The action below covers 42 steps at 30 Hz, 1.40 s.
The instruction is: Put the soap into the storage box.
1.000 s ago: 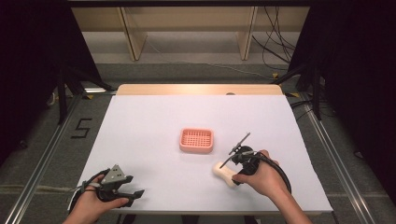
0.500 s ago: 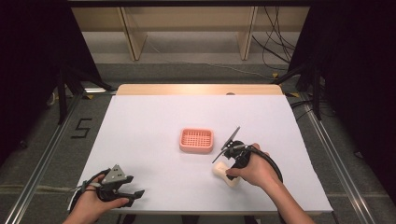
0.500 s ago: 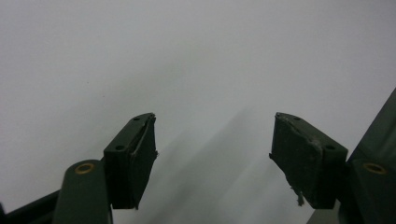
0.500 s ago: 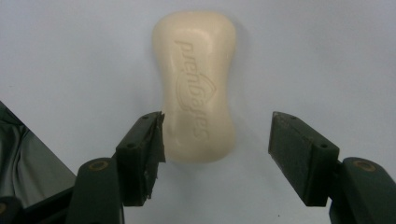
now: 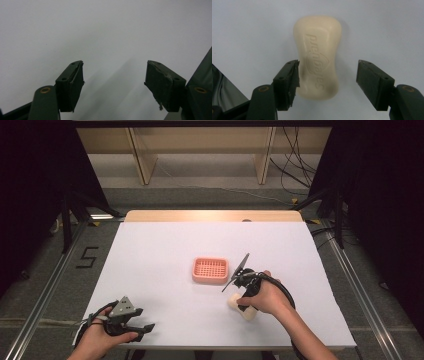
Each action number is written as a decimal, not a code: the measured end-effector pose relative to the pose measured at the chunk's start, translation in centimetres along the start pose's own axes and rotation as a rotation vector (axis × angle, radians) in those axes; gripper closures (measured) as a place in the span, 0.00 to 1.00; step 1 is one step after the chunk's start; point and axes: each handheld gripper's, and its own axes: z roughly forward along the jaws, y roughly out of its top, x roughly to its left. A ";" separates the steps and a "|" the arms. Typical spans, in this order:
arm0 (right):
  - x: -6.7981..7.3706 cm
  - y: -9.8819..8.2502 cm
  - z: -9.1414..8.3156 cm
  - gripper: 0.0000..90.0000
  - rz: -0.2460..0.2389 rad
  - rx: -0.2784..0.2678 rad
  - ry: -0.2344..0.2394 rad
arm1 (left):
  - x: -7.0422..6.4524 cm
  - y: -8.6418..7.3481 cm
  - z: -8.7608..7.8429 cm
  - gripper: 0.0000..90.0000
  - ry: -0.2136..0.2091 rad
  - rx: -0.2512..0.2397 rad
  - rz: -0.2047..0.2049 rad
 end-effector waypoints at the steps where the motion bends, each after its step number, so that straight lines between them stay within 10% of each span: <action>1: 0.0 0.0 0.0 0.39 0.000 0.000 0.000 | 0.0 0.0 0.0 0.34 0.000 0.000 0.000; 42: 0.5 2.3 3.3 0.41 -0.015 0.118 0.008 | 0.0 0.1 -0.1 0.34 -0.003 0.004 0.013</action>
